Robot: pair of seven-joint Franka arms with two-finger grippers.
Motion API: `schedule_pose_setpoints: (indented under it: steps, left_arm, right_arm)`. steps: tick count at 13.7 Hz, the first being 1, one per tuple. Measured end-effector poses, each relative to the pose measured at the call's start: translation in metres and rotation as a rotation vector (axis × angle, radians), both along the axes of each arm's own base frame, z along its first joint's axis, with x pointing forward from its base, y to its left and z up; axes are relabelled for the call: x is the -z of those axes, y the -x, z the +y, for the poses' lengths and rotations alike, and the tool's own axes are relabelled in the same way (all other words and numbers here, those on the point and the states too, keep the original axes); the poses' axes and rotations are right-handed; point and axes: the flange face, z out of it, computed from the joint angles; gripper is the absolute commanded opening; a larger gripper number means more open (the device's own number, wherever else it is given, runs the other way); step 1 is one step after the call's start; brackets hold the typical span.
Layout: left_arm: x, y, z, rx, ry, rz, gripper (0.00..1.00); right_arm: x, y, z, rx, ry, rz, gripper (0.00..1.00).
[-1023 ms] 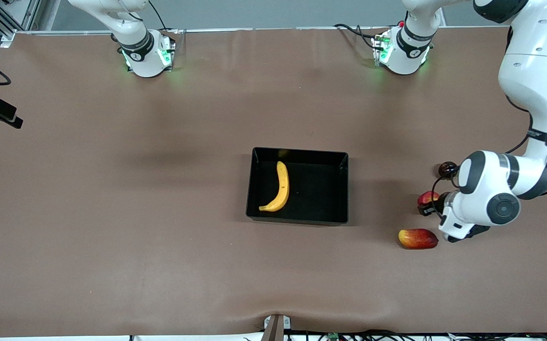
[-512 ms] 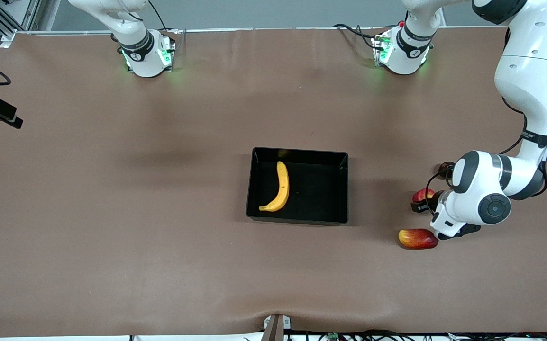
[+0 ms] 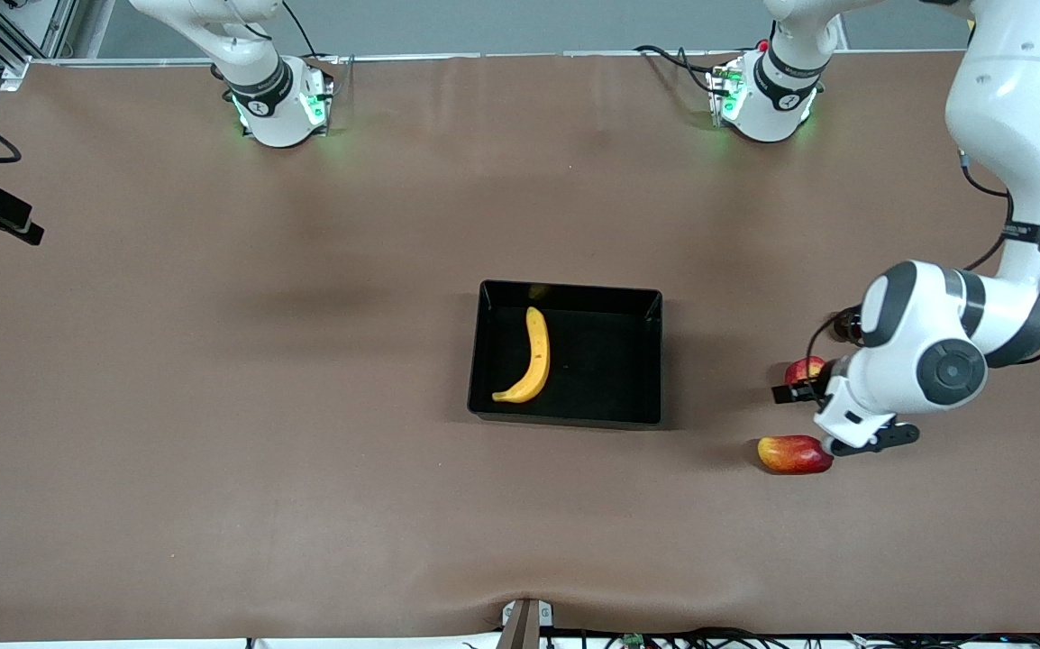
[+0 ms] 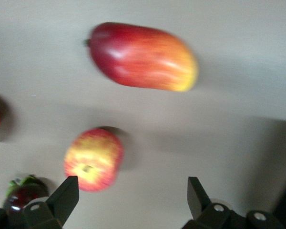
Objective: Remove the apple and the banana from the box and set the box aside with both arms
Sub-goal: 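Move the left gripper back into the tray and grasp the banana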
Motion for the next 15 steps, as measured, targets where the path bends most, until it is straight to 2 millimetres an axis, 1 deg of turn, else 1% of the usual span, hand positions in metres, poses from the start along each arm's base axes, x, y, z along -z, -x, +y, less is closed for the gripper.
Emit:
schedule_pose_setpoints:
  steps: [2,4,6,7,8,9,10,13,15]
  left_arm:
    - [-0.021,0.011,-0.060,0.019,0.040,-0.024,1.00]
    - [-0.034,0.028,-0.128,0.044,0.059,-0.041,1.00]
    - [-0.038,0.050,-0.204,0.089,0.074,-0.063,1.00]
    - [-0.035,0.059,-0.237,0.118,0.081,-0.084,1.00]
    - [-0.028,0.066,-0.263,0.141,0.090,-0.105,1.00]
    - [-0.015,0.071,-0.283,0.153,0.104,-0.127,1.00]
    - [0.001,0.074,-0.298,0.157,0.120,-0.150,1.00]
    - [0.058,0.083,-0.335,0.164,0.145,-0.214,1.00]
    - [0.087,0.090,-0.358,0.166,0.141,-0.239,1.00]
  right_arm:
    - [0.000,0.000,0.000,0.000,0.000,0.001,1.00]
    - [0.001,0.000,0.000,0.000,0.000,0.001,1.00]
    - [0.002,-0.001,0.000,0.001,0.000,0.003,1.00]
    - [0.002,-0.001,0.000,0.001,0.000,0.004,1.00]
    - [0.003,-0.001,0.000,0.001,0.000,0.005,1.00]
    - [0.003,-0.002,-0.001,0.001,0.000,0.005,1.00]
    - [0.003,-0.002,0.000,0.001,0.000,0.005,1.00]
    - [0.003,-0.002,0.000,0.001,0.000,0.005,1.00]
    - [0.003,-0.002,0.000,0.001,0.000,0.005,1.00]
